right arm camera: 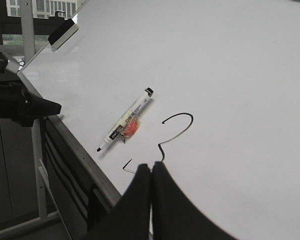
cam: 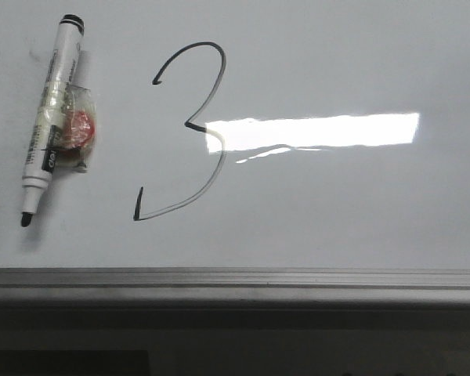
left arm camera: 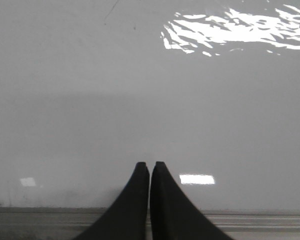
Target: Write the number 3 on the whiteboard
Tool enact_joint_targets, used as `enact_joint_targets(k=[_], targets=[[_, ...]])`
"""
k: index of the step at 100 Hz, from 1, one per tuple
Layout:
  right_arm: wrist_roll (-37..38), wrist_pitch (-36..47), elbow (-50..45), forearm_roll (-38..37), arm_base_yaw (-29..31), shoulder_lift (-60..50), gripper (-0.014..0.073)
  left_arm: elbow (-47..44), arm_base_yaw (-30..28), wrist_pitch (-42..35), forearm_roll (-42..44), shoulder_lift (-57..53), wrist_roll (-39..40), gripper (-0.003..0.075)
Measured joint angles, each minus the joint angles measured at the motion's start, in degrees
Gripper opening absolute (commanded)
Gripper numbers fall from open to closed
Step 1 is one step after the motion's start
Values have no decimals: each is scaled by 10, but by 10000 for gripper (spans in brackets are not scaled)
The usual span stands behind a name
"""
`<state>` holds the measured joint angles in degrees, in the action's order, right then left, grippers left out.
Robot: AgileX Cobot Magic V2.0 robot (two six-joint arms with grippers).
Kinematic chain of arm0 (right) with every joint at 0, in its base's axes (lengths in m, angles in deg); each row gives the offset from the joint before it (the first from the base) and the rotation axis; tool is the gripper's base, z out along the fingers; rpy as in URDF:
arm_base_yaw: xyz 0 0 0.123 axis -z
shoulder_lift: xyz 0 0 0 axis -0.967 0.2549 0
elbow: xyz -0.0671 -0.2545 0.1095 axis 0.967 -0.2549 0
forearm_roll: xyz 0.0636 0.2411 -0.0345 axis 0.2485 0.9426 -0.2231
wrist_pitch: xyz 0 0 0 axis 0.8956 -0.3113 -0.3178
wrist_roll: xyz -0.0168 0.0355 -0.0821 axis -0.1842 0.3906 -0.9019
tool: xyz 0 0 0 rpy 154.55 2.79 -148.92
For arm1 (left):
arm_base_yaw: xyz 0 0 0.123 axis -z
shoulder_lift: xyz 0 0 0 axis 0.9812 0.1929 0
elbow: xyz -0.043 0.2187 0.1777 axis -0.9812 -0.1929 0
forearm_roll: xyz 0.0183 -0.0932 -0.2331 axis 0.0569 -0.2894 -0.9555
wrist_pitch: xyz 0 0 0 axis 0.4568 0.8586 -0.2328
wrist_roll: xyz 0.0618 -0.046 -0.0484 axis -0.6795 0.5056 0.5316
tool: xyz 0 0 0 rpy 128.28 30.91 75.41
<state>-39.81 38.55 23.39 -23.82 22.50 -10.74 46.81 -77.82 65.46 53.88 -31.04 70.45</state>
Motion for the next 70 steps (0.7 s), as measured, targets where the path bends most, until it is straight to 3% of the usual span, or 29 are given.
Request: enact_joint_targets(k=[44,56,70], targets=[[1,10,-2,0,18,0,-66,0,0,0,0,0,0,-20],[2,13,-2,0,74,2,-66,0,0,0,0,0,0,-20],[2,13,-3,0,199,29,-66,0,0,0,0,0,0,-20]])
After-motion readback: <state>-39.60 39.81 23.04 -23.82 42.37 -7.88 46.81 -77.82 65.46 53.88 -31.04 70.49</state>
